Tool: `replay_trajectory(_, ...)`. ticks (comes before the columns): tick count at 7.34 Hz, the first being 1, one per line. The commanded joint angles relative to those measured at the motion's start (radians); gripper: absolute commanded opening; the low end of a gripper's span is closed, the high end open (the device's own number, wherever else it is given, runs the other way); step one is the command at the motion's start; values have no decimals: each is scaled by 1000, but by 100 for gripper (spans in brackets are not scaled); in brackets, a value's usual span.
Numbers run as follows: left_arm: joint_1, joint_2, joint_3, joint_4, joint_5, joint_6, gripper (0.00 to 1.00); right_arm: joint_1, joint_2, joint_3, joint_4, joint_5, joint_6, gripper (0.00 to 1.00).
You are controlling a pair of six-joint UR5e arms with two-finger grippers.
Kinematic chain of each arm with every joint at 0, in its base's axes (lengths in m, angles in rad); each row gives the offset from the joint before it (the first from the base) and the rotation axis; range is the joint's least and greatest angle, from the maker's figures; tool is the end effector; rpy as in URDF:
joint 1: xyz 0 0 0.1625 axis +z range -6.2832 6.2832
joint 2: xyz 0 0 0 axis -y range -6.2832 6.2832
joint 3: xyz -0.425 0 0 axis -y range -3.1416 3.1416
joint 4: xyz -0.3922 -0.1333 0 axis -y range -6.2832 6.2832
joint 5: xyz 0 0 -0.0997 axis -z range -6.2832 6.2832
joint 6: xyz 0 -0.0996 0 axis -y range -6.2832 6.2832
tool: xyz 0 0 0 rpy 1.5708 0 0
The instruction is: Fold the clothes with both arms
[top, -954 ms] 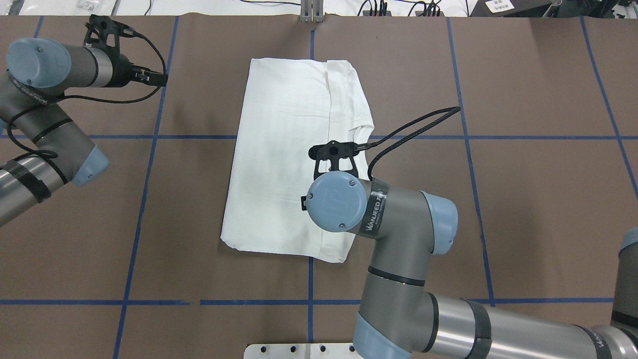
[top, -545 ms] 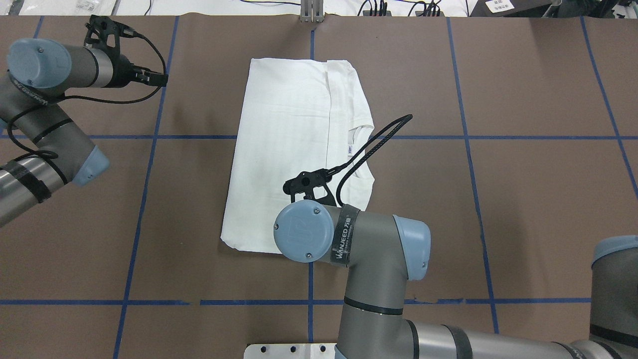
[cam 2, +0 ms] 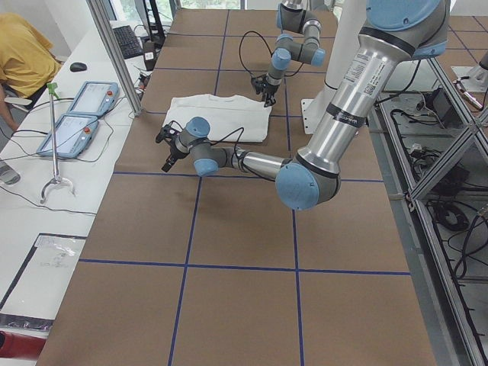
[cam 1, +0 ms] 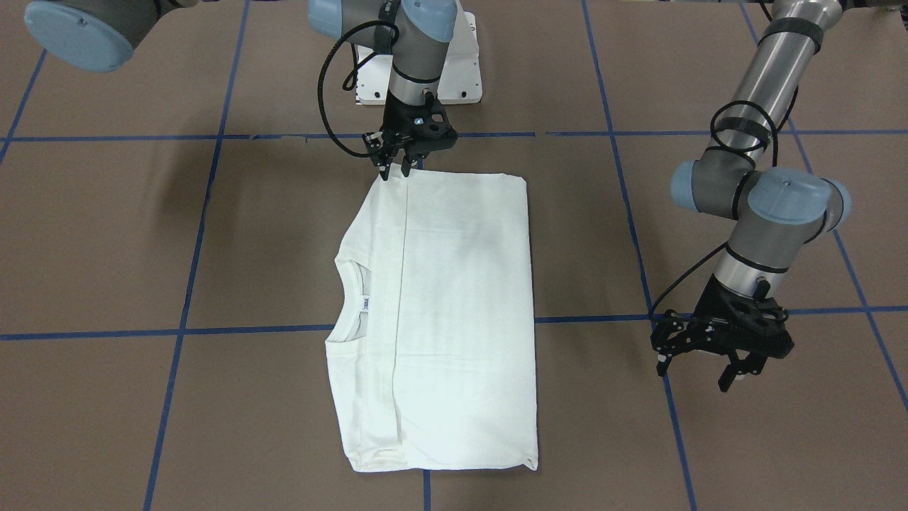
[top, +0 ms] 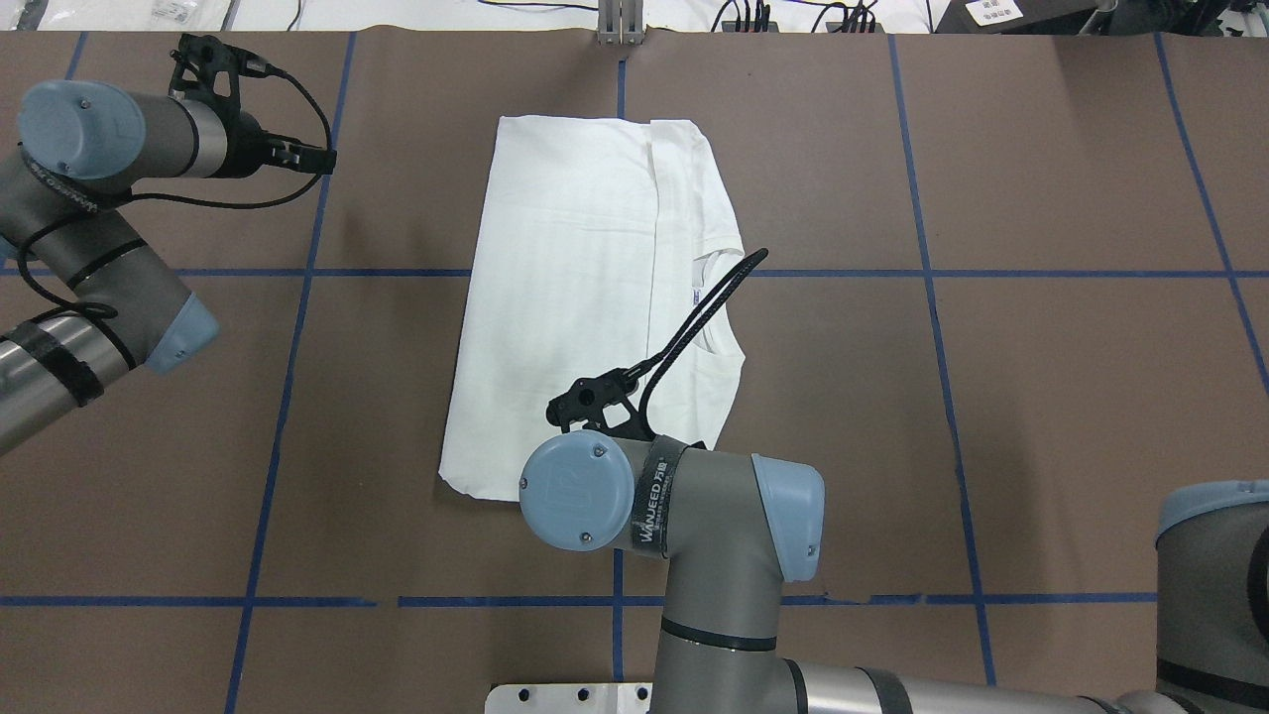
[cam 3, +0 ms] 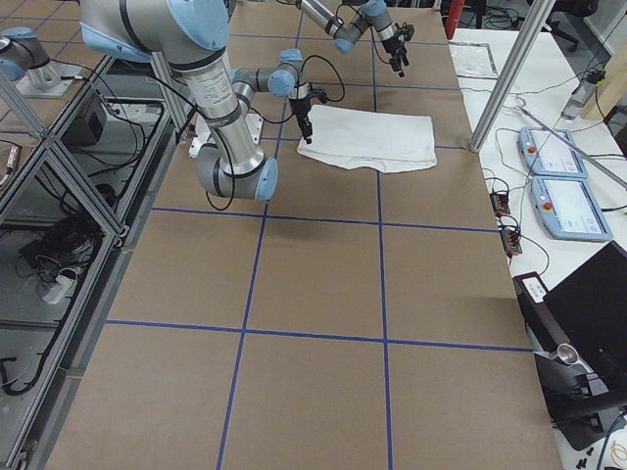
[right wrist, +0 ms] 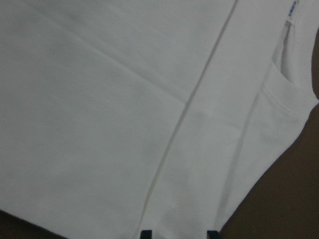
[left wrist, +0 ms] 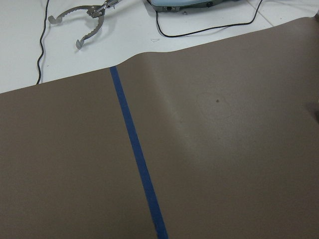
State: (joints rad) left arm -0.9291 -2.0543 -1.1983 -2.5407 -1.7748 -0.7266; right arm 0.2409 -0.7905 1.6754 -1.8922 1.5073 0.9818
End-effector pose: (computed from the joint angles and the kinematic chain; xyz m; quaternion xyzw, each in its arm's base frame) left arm 0.3405 -0.6448 0.4533 0.3415 0.3912 0.0161 0.8545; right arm -0.6317 -0.2990 0.1918 0.1399 -0.2420 -0.1576 0.9471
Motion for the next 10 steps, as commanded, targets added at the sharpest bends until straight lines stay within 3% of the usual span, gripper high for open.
replay_trajectory(1,1,0,0,-1,2,-8,100,-2,23,-43,-4,4,-25,48)
replay_trajectory(10,1,0,0,-1,0,-8,100,-3,56,-105,-2,2,-23,52)
